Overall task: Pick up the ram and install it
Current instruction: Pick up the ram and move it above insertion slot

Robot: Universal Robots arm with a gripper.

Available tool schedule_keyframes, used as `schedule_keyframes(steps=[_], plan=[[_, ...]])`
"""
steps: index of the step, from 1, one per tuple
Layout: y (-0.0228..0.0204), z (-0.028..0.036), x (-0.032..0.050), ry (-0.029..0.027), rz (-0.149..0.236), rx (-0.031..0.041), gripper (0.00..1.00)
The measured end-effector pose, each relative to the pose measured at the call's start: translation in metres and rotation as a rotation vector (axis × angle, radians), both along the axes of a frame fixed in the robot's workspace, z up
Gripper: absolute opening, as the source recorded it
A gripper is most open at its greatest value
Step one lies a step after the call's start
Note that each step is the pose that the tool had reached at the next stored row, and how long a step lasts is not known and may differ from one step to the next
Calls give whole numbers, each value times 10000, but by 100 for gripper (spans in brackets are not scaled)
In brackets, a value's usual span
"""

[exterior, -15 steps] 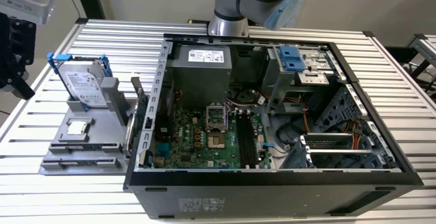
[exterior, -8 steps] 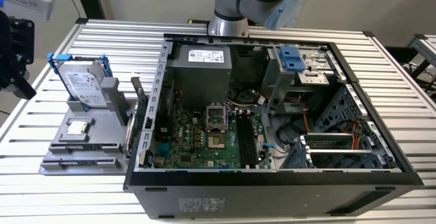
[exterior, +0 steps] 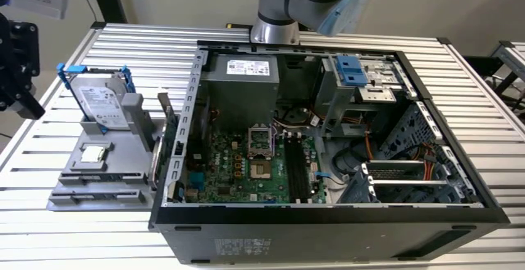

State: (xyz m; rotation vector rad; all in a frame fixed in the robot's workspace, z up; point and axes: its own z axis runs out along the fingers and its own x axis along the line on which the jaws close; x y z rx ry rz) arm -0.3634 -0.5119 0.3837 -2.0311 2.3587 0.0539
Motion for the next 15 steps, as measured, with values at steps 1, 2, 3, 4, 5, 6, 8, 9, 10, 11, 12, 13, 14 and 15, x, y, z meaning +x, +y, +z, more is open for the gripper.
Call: schedule_keyframes(steps=[1,2,3,4,5,6,8,9,10,11,12,13,14,15], plan=[[1,-2,0,-7,150,0,0],[2,-3,0,-14,296,0,0],[3,-4,0,-20,447,-1,0],[4,-6,0,-24,593,0,0],[5,-7,0,-27,744,0,0],[6,-8,0,-31,898,0,0],[9,-10,0,-48,1180,-1,0],[9,-11,0,-63,1317,-2,0],[10,-11,0,-82,1454,-2,0],[10,-11,0,-97,1588,0,0],[10,-12,0,-102,1706,1,0],[10,-13,0,-102,1785,2,0],[10,-16,0,-103,1829,3,0],[11,-18,0,-102,1869,5,0]])
